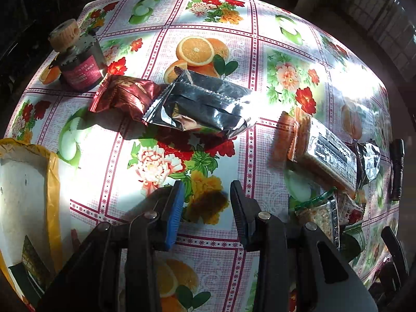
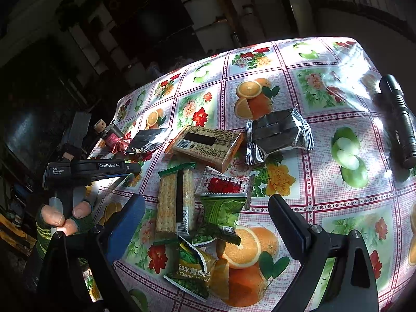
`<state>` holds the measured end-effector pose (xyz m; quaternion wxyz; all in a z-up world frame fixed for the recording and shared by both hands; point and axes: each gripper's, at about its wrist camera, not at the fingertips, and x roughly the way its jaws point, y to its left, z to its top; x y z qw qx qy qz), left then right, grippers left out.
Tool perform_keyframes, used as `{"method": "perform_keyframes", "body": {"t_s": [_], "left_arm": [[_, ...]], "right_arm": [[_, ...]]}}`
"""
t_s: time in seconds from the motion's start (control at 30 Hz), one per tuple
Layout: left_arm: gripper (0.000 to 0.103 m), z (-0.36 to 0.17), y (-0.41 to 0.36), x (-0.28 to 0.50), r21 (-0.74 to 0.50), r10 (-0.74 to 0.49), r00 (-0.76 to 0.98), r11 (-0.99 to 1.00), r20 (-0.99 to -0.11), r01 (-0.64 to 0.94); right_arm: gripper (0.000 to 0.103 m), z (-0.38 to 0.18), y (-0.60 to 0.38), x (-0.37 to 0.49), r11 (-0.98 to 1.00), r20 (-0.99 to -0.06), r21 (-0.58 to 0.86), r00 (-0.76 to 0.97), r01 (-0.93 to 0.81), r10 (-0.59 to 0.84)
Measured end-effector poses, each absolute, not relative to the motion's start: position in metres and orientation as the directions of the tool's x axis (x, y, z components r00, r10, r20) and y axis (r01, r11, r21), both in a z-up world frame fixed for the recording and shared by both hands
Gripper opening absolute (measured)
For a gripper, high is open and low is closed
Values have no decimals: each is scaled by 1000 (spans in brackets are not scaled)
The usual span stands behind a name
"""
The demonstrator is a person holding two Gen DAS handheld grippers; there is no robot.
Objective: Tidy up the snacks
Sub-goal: 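Reach the left tool to the green-edged cracker pack while the right tool reaches the cream biscuit pack, then grasp the cracker pack with the left tool while the right tool grasps the cream biscuit pack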
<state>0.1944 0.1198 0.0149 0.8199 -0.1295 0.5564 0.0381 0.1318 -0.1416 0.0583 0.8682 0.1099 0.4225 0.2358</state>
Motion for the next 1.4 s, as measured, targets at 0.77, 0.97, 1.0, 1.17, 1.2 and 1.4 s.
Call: {"method": "perform_keyframes", "body": {"t_s": [0.77,0.97,1.0,1.17,1.2,1.4], "left_arm": [[52,17,-15,167,-50,-12,360,994,-933,-94],[48,17,18,139,-30,5,368,996,-930,-87],[48,18,25,134,-42,-8,368,996,-930,-85],[48,19,48,119,-74,-47,367,995,-929,-59],[48,19,52,116,-77,-52,366,996,-929,-55],[49,18,67,108,-65,-38,369,996,-929,-61]], "right_arm": [[74,49,-175,133,929,-733,252,573,-272,367],[74,58,-143,137,895,-717,218,558,-389,417],[74,61,-135,143,888,-713,214,557,-407,427],[74,66,-79,183,833,-735,104,523,-543,432],[74,63,-69,193,822,-747,78,513,-565,423],[76,27,-34,235,786,-843,-84,464,-613,272]]}}
